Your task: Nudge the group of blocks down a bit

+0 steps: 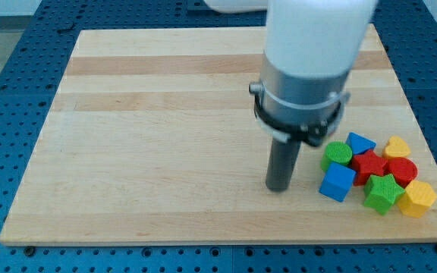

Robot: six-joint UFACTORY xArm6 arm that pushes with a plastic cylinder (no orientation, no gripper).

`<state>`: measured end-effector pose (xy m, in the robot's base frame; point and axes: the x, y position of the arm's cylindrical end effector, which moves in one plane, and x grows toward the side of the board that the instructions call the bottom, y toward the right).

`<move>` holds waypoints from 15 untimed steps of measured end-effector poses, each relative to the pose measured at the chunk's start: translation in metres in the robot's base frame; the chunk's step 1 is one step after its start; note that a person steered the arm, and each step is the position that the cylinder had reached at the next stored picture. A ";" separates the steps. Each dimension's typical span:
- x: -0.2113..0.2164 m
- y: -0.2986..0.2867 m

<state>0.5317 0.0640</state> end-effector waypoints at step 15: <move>-0.050 0.194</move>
<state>0.4817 0.2580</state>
